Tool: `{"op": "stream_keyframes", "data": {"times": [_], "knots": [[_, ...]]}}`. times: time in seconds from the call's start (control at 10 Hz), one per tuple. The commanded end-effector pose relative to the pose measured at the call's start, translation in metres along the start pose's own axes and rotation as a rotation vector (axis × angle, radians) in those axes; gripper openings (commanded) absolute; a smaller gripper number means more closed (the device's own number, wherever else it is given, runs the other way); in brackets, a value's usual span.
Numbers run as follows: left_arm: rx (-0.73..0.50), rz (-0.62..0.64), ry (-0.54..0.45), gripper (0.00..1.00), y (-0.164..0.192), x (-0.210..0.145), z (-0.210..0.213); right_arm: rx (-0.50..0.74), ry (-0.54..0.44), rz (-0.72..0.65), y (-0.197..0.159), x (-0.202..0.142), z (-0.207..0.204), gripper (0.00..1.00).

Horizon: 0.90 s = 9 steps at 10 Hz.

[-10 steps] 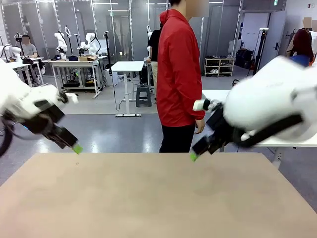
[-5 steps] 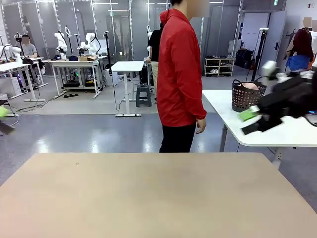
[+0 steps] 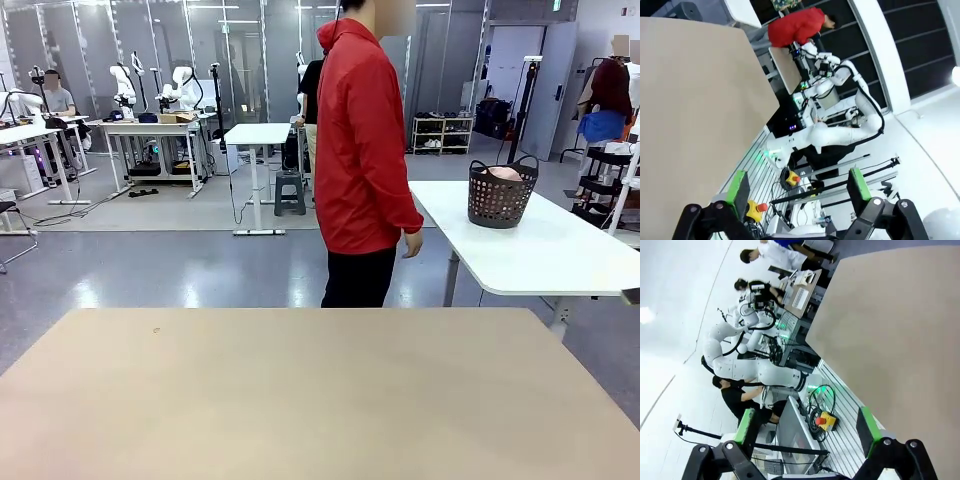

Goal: Fold the towel.
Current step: Grab the top end of the 100 cm Hotel Towel extended by the human.

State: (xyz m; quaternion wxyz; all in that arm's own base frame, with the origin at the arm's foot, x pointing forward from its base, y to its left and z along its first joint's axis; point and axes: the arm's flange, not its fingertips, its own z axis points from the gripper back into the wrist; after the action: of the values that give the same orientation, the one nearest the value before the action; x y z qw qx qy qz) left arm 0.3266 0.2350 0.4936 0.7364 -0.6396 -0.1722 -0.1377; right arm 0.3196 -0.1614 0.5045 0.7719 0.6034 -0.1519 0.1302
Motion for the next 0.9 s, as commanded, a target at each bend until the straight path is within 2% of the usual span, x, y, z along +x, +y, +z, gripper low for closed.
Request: {"op": "stream_keyframes", "data": {"times": [0.0, 0.1, 0.2, 0.8], "knots": [[-0.003, 0.014, -0.002, 1.0, 0.003, 0.018, 0.014, -0.013, -0.056, 0.034, -0.002, 0.009, 0.003, 1.0], [-0.027, 0.01, -0.014, 1.0, 0.005, 0.018, 0.016, -0.022, -0.016, 0.042, -0.008, 0.008, -0.002, 1.0], [-0.001, 0.018, -0.016, 1.0, 0.009, 0.001, 0.011, -0.006, -0.031, 0.0, -0.004, -0.001, 0.008, 1.0], [-0.001, 0.018, -0.016, 1.0, 0.009, 0.001, 0.011, -0.006, -0.031, 0.0, -0.004, -0.001, 0.008, 1.0]]}}
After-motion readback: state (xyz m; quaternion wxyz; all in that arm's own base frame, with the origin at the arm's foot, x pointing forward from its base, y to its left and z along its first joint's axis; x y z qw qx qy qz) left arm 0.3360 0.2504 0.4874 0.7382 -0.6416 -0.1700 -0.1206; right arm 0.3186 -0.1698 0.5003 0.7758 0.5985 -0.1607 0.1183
